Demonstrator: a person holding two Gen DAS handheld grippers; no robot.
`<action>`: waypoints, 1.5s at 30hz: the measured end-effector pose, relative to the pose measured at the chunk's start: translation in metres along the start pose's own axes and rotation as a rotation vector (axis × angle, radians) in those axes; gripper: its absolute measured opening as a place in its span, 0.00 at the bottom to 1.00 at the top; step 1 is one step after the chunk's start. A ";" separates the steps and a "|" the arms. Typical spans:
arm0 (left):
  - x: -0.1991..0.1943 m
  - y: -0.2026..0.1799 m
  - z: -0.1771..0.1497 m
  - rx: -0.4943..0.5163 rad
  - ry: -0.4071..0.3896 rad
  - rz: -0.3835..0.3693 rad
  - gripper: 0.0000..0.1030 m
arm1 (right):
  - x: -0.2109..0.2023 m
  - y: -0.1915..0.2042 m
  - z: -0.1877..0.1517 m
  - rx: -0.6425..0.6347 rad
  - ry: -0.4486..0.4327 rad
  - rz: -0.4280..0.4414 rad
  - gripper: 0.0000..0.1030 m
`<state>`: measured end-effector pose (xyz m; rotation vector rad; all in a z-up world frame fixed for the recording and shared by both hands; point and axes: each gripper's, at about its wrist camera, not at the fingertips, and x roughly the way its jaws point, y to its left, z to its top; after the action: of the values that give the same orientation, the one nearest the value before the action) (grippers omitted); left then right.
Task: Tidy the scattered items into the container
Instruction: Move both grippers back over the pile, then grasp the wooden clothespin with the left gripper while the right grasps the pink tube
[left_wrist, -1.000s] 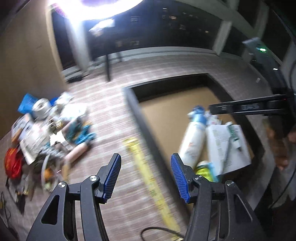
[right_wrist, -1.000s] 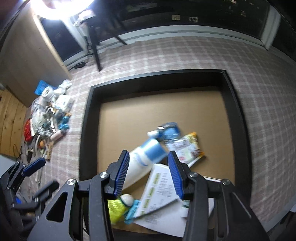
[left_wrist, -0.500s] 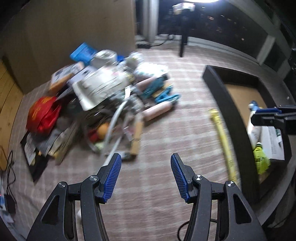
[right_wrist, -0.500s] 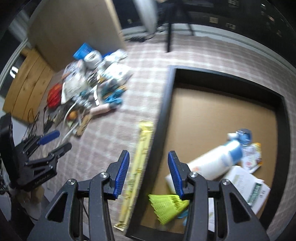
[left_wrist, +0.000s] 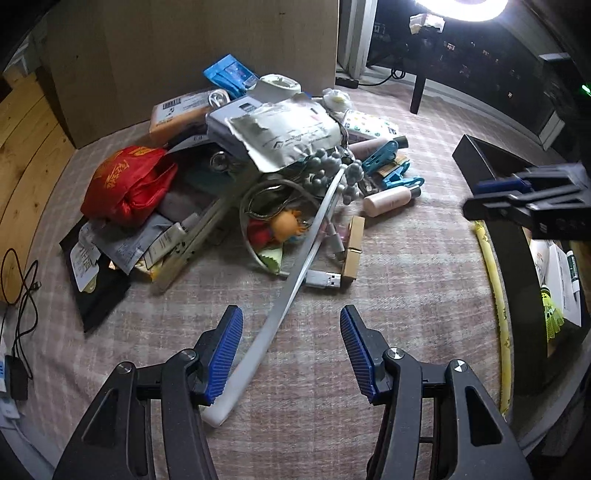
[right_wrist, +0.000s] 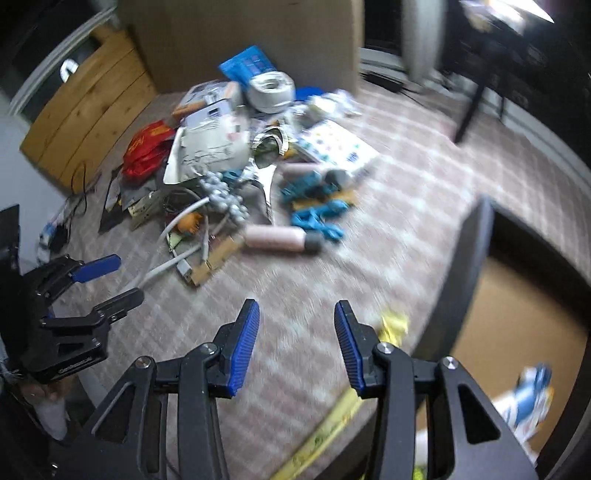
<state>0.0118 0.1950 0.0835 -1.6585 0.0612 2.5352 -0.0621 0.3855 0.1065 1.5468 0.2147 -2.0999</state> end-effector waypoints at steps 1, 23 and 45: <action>0.001 -0.001 0.001 0.004 0.002 -0.005 0.50 | 0.004 0.003 0.005 -0.027 0.004 -0.007 0.40; 0.045 -0.046 0.038 0.137 0.022 -0.045 0.44 | 0.062 0.023 0.053 -0.332 0.081 0.019 0.30; 0.065 -0.054 0.045 0.120 0.075 -0.046 0.12 | 0.064 0.005 0.023 -0.221 0.139 0.023 0.19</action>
<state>-0.0484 0.2571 0.0431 -1.6891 0.1757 2.3855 -0.0923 0.3520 0.0561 1.5536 0.4599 -1.8812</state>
